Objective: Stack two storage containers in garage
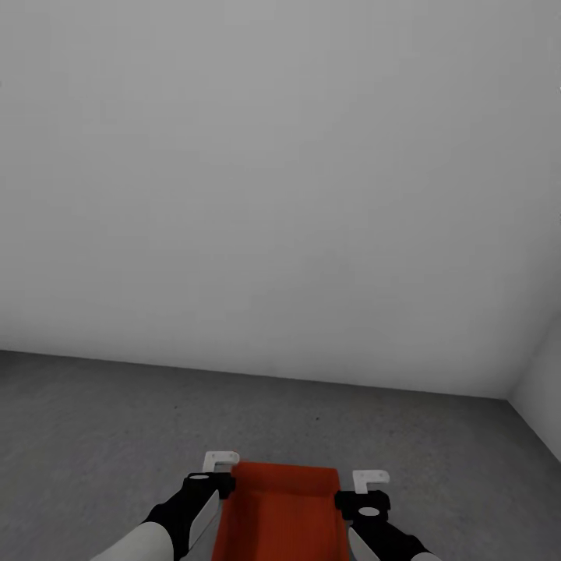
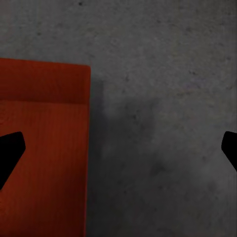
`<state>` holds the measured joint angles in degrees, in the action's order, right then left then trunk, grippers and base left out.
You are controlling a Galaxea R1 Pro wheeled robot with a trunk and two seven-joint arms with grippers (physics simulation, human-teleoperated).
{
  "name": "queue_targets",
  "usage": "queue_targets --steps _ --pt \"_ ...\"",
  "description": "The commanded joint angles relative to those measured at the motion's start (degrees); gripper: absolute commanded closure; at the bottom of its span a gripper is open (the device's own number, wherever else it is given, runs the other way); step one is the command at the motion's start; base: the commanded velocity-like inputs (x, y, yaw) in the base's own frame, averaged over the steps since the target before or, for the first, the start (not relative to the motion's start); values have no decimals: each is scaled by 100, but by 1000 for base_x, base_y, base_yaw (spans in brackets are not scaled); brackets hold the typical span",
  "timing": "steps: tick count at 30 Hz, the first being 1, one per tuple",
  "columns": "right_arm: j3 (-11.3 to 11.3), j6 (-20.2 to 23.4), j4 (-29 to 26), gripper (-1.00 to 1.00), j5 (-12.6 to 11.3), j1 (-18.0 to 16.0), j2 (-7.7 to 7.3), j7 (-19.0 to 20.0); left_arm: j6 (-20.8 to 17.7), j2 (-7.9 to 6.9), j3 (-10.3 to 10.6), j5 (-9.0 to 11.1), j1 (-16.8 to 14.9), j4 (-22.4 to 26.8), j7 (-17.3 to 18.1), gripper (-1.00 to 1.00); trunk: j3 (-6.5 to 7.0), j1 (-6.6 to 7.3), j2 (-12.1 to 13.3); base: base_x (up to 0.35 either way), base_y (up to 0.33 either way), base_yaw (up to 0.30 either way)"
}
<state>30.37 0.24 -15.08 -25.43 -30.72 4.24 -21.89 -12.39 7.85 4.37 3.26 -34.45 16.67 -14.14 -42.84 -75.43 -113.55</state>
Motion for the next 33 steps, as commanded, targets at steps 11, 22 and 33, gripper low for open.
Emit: queue_targets --steps 11,22,33 --pt "48 3 -4 -100 -50 -4 -2 -35 -27 -3 46 34 -1 11 -36 -100 277 243 440 0 0 0" --pt "48 3 -4 -100 -50 -4 -2 -35 -9 -3 46 34 -1 11 -44 -100 449 353 641 0 0 0" --pt "48 3 -4 -100 -47 -4 -2 -35 7 -17 57 34 -1 11 -59 -100 463 353 641 0 0 0"
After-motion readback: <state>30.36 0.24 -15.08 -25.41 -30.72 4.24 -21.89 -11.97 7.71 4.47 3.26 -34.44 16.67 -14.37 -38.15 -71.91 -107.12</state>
